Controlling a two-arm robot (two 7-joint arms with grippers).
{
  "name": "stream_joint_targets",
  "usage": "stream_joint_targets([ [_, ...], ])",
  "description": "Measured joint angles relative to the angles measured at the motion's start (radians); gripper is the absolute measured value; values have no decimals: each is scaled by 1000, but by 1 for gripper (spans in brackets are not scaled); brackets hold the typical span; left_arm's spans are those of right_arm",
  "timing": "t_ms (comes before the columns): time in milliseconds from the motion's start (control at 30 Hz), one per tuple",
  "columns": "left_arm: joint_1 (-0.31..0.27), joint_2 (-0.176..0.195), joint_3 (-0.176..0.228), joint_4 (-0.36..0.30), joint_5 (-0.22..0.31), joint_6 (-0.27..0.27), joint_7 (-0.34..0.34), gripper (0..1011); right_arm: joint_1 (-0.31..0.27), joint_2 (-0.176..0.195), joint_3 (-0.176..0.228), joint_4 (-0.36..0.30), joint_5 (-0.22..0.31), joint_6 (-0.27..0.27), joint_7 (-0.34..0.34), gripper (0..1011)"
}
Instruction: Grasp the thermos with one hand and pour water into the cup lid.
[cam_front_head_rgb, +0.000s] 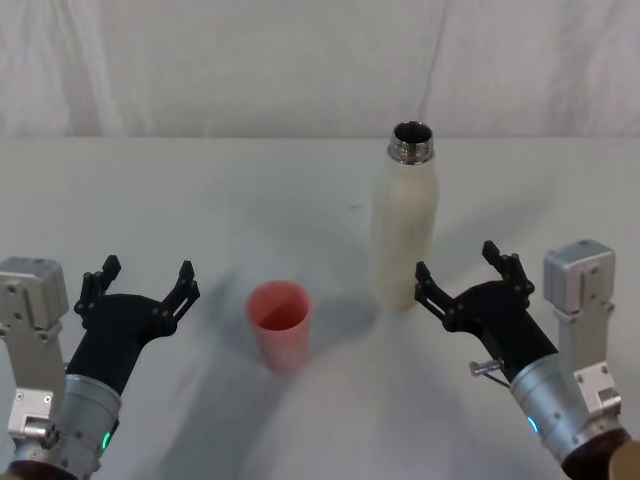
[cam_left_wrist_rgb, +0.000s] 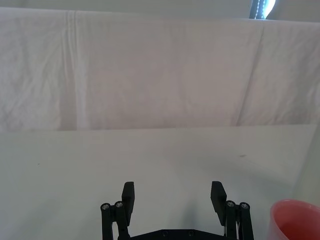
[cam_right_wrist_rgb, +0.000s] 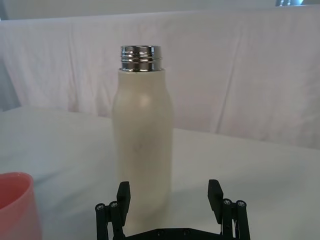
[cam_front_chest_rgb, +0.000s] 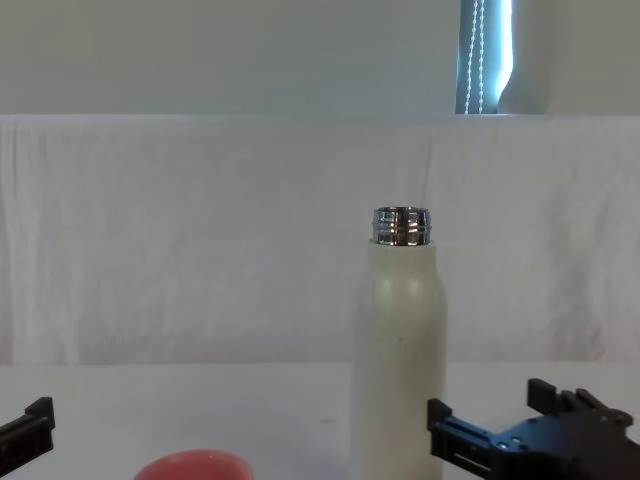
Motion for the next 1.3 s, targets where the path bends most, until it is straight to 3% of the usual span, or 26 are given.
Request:
stream_joint_targets([
  [367,0,0,0,0,0,0,0,1001,52,-28,-14,42,-14,9,20,1000],
  [800,0,0,0,0,0,0,0,1001,146,-55,-42,143,-60,27,27,1000],
  [1300,0,0,0,0,0,0,0,1001,198,-81,-42,203,-51,37,36,1000],
])
